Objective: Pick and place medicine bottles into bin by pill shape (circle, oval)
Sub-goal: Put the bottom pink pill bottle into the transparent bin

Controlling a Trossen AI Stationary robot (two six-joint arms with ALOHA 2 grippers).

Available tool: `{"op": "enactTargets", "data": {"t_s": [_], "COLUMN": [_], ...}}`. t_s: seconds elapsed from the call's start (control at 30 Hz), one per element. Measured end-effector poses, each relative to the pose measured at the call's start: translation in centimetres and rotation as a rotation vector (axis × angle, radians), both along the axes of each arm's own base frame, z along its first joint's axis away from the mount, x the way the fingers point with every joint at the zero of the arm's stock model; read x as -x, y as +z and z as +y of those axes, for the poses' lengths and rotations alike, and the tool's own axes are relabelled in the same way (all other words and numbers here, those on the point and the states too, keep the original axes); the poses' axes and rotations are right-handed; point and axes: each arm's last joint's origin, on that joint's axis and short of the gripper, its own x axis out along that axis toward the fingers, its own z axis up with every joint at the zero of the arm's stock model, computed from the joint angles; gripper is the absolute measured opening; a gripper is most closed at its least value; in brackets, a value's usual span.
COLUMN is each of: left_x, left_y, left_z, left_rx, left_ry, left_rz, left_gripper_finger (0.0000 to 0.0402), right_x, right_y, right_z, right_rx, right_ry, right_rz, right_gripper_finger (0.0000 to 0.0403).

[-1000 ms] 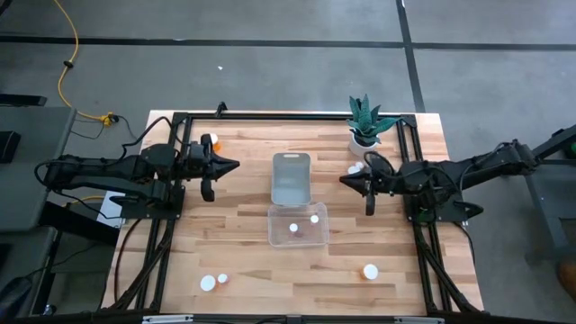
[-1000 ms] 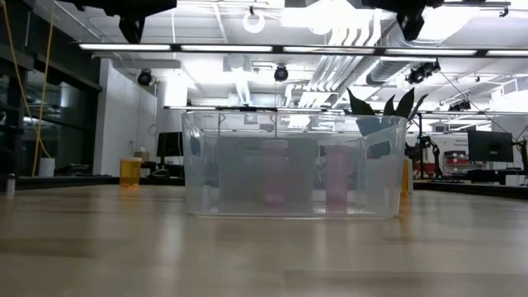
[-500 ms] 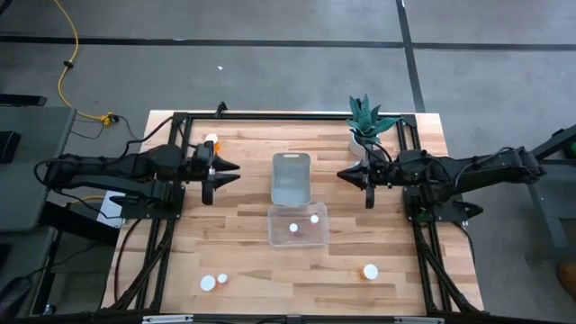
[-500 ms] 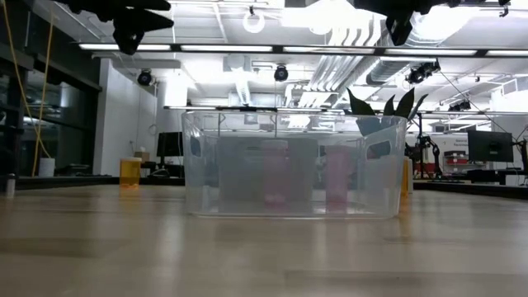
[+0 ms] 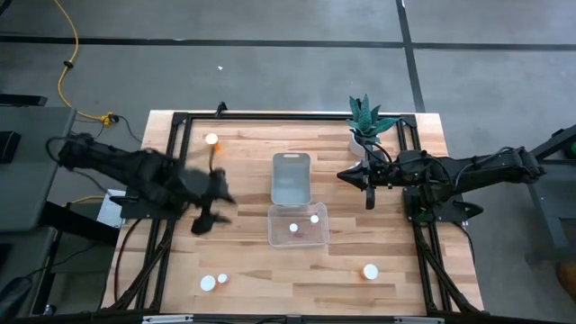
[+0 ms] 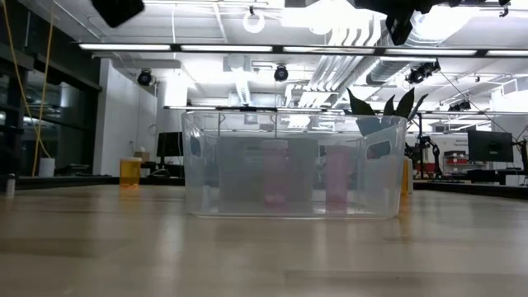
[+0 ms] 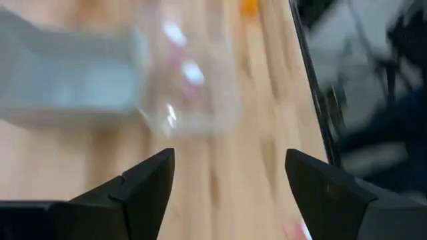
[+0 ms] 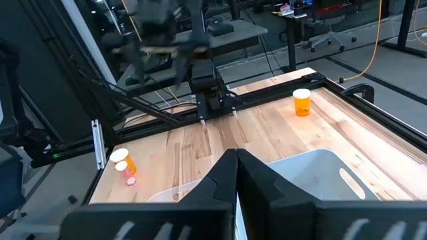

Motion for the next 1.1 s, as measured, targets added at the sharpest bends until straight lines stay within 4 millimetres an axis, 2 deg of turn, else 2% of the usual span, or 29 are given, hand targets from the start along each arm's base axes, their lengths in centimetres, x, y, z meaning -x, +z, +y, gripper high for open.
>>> {"op": "enactTargets", "data": {"t_s": [0.1,0.27,0.4,0.53,0.7,0.93,1.1], "left_x": [-0.8,-1.7,-2.2,-2.9,-3.9,-4.4,-4.5], "left_y": [-0.9,-3.9,-6.5,-8.3,-9.4,-11.7,-13.0], "left_z": [-3.1,-8.3,-11.5,-13.9,-15.8,-16.1,-16.7], "left_rx": [-0.002,-0.083,-0.150,-0.123,-0.019,-0.009,-0.011], "left_ry": [-0.092,-0.175,-0.200,-0.205,-0.173,-0.041,-0.023], "left_rz": [0.138,0.276,0.340,0.344,0.320,0.422,0.462], "left_gripper_finger": [0.0275,0.0275,0.0275,0.0275,0.0275,0.0275,0.0275], "right_x": [0.0,0.0,0.0,0.0,0.0,0.1,0.1], "right_y": [0.0,0.0,0.0,-0.1,-0.3,-0.4,-0.4], "right_z": [0.0,0.0,0.0,0.0,0.0,0.0,0.0], "right_rx": [0.000,0.003,0.003,0.004,0.003,0.003,0.003], "right_ry": [0.000,0.000,0.000,0.000,-0.001,0.000,0.001], "right_rz": [0.000,0.000,0.001,0.008,0.028,0.038,0.038], "right_gripper_finger": [0.0000,0.0000,0.0000,0.0000,0.0000,0.0000,0.0000]}}
